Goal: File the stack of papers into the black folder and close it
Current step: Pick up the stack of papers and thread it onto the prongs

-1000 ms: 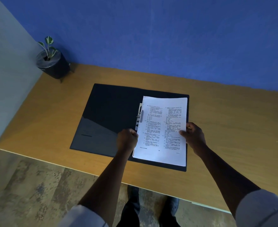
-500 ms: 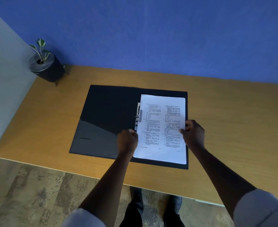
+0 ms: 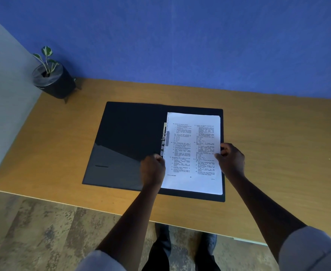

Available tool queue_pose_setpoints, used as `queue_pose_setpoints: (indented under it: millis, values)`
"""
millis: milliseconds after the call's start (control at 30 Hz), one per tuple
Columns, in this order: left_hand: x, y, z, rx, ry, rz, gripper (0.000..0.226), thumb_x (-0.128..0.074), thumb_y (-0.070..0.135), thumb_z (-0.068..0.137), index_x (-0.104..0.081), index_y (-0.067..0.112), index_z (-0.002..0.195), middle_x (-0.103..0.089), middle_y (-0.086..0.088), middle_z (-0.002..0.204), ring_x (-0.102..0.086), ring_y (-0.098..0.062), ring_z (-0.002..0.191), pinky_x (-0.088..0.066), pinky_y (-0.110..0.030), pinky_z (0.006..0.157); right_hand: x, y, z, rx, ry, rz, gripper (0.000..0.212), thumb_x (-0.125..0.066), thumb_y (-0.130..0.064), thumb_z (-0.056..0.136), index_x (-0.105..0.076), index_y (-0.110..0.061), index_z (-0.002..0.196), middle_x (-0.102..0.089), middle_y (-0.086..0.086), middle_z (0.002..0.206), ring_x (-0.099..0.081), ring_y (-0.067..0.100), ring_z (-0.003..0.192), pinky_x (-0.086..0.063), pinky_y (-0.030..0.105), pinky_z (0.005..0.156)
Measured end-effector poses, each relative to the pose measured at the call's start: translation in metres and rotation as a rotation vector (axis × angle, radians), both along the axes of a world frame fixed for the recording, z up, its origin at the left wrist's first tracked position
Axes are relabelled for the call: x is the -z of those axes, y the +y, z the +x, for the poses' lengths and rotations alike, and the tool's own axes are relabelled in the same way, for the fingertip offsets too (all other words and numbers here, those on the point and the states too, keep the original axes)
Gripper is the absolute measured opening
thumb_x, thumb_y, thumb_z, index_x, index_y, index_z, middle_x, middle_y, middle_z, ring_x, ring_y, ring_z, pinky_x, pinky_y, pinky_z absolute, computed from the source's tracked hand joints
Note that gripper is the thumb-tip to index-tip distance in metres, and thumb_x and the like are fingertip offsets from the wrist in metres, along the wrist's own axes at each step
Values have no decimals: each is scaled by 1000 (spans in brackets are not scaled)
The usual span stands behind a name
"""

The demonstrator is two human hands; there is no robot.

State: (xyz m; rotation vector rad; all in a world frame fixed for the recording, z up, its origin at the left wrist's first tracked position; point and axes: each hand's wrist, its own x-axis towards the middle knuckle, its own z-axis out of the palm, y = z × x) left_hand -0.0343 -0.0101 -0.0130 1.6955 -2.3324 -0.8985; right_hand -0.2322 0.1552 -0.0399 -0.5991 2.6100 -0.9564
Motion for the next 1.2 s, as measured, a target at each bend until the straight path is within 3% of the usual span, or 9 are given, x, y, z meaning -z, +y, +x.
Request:
queue_pose_setpoints:
  millis: [167,267,433,667,800,967,1033,1100,1200]
  values:
    - [-1,1,1,15,16,-2,19,-60,19,92,-77,13,95,-77,-3,89,-71,-19,77,-42,-22,58,0,0,-1,-1,-9,7,29,-72,-13,83,-68,-17,112,-73,-1,98,-68,18,82,-57,32,68]
    - [-2,1,3,35,15,-8,19,-59,20,93,-77,14,97,-77,-2,89,-70,-18,75,-41,-22,56,-1,1,0,23,0,19,23,-68,-7,83,-70,-12,105,-73,4,94,-66,21,78,-46,22,60]
    - [2,-2,5,43,26,9,20,-58,18,93,-78,17,95,-77,-1,87,-69,-16,71,-43,-21,55,0,3,2,42,-11,50,22,-65,-4,83,-72,-9,103,-72,10,93,-65,26,79,-51,29,67]
    - [1,-3,3,22,19,35,20,-59,17,92,-78,17,97,-78,-1,91,-70,-18,77,-41,-22,59,-19,5,7,31,-72,12,16,-59,4,82,-70,1,94,-72,17,82,-66,38,76,-56,43,63]
    - [-1,-2,4,35,14,25,21,-59,16,93,-78,16,99,-78,-3,93,-70,-21,78,-39,-22,59,-23,7,8,8,-102,-7,23,-60,1,86,-71,-5,106,-70,4,85,-61,21,71,-47,23,59]
    - [-2,2,12,123,-16,-8,23,-53,15,95,-73,16,107,-76,-6,95,-70,-23,80,-46,-26,59,-19,17,13,-88,-22,16,33,-67,-9,85,-62,-12,118,-68,8,112,-66,20,86,-58,32,72]
    - [-1,12,26,221,-27,-80,28,-52,20,96,-65,22,120,-75,-3,102,-69,-24,89,-56,-34,69,-23,33,29,-188,50,23,48,-74,-10,85,-57,-11,130,-59,11,125,-63,23,99,-56,32,80]
    - [2,26,46,369,-1,-106,37,-53,23,97,-53,27,134,-68,-1,123,-65,-23,108,-58,-40,84,-25,55,47,-334,97,71,58,-78,-16,85,-54,-12,138,-53,12,138,-58,26,118,-56,38,91]
    - [10,38,73,524,-49,-73,51,-53,29,99,-38,29,148,-35,-3,159,-48,-25,137,-50,-39,103,-23,86,61,-482,81,190,64,-78,-25,85,-50,-19,143,-41,8,154,-46,27,137,-53,44,100]
